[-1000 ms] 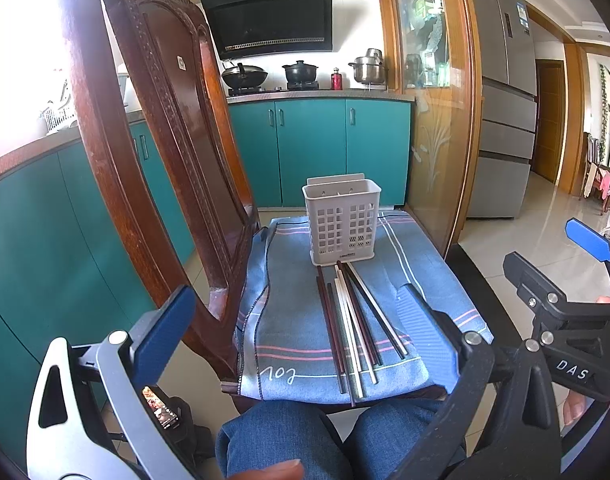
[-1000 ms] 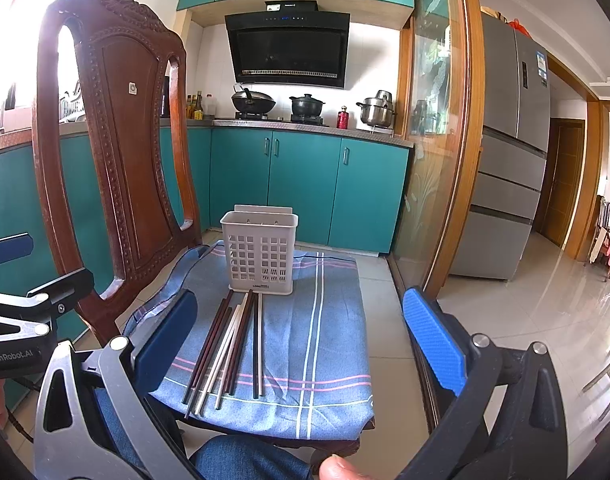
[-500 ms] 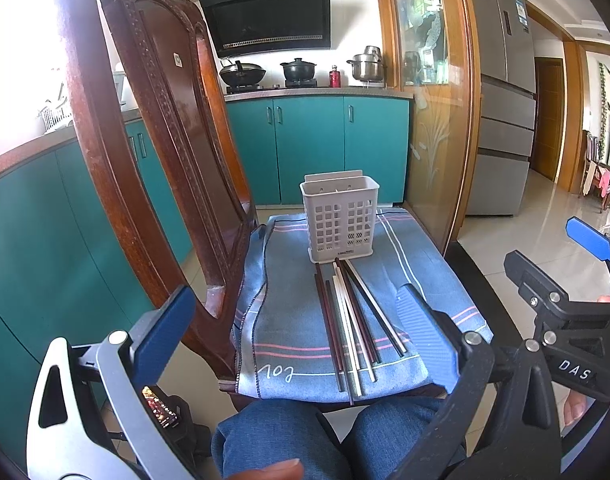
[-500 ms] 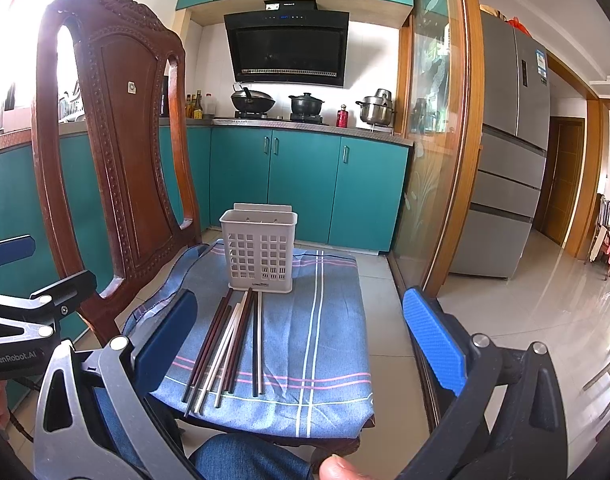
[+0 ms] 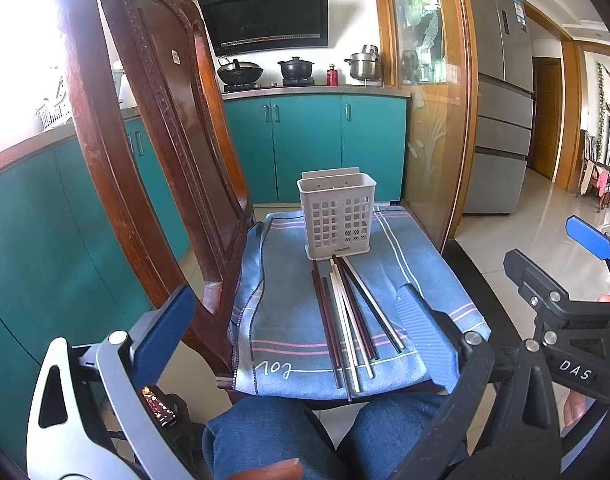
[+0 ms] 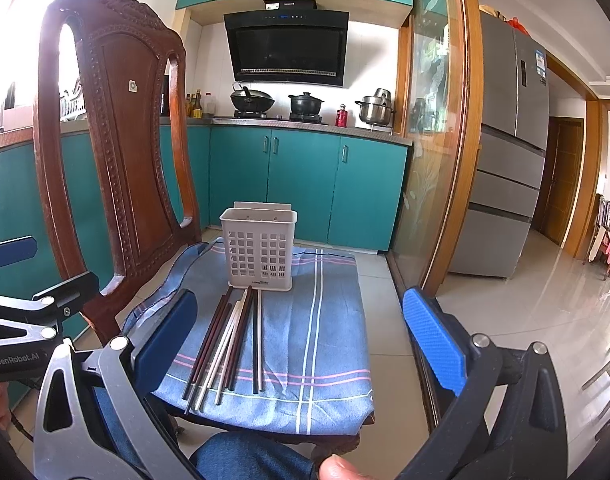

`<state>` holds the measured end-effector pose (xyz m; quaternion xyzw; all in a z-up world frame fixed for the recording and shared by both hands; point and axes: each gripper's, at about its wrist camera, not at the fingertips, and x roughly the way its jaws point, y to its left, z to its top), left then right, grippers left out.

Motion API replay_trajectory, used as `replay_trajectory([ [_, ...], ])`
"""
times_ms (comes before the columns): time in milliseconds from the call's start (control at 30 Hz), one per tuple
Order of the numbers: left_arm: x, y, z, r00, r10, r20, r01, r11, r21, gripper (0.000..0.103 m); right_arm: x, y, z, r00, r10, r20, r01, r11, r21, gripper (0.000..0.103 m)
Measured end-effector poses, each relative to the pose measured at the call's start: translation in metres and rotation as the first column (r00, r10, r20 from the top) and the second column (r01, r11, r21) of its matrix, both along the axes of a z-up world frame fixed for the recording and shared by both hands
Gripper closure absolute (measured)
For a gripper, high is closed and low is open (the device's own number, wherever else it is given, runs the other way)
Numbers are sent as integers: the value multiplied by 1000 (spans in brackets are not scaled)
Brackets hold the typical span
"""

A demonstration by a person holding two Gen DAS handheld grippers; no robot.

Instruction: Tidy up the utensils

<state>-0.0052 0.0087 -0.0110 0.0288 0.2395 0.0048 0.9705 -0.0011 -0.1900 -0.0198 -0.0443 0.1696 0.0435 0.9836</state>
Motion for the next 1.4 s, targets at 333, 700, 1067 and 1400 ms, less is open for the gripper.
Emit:
replay_trajectory([
  [333,9,-1,-21,998,-17,-63,14,999,-50,3,-10,-3,-3,997,-70,30,72,992,-101,3],
  [700,63,-1,-59,983,-59,-172,50,997,-58,3,57,-21,-31,955,-187,-229,140,969,-206,3],
  [1067,240,17,-124,879,-123,-461,109,992,-57,41,266,1,-94,812,67,-580,-34,997,67,54],
  [1400,281,7,-160,820,-148,-553,106,989,-107,55,368,54,-169,663,193,-723,-177,979,99,66],
])
